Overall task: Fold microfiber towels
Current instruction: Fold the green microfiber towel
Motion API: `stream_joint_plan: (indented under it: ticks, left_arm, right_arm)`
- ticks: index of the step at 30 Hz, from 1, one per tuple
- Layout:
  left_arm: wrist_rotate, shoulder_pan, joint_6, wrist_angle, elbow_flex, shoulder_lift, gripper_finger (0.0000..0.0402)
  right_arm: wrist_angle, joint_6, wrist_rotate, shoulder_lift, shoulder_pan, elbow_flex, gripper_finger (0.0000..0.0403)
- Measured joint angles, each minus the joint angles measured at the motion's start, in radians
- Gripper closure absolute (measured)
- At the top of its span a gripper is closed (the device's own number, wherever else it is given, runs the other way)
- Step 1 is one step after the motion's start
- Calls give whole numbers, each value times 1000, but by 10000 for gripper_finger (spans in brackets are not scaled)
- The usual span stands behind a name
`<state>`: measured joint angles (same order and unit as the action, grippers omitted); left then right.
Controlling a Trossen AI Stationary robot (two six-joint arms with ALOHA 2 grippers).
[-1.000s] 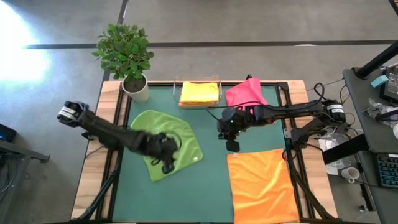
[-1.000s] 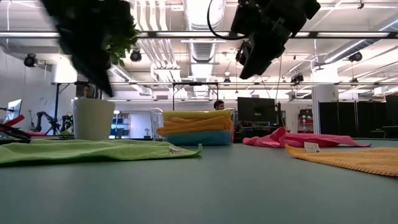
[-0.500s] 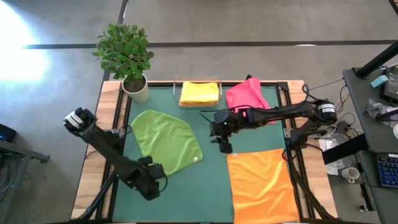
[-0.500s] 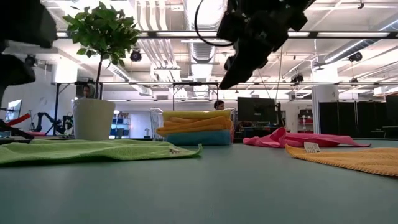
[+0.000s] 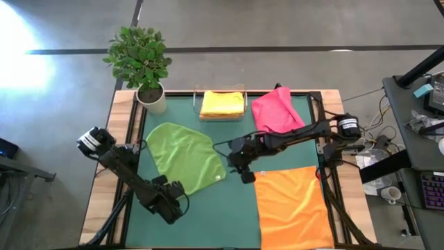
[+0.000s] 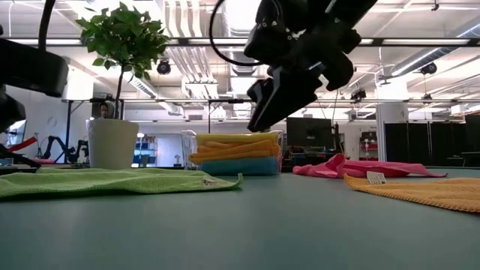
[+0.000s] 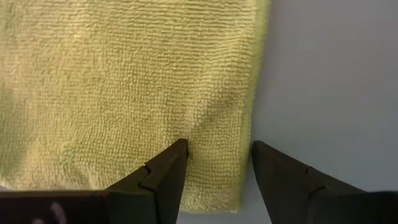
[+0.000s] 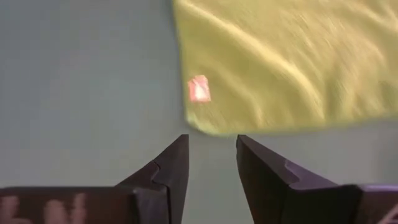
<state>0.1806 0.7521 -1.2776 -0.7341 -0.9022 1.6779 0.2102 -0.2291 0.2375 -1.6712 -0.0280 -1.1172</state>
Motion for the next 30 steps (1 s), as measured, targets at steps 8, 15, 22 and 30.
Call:
stream_joint_plan:
  ticks: [8, 15, 22, 30]
  left_arm:
    - [-16, -21, -29, -20, -4, -11, 332]
    - [-16, -32, -29, -25, -3, -18, 390]
    - [-5, -32, -26, -19, 0, -20, 399]
    - [0, -33, -26, -13, 4, -24, 401]
  right_arm:
    - [-27, -80, 58, -114, -6, -57, 279]
    - [-37, -126, 92, -203, -10, -128, 288]
    - [-31, -96, 99, -298, -9, -177, 287]
    - [3, -40, 69, -383, -11, -222, 288]
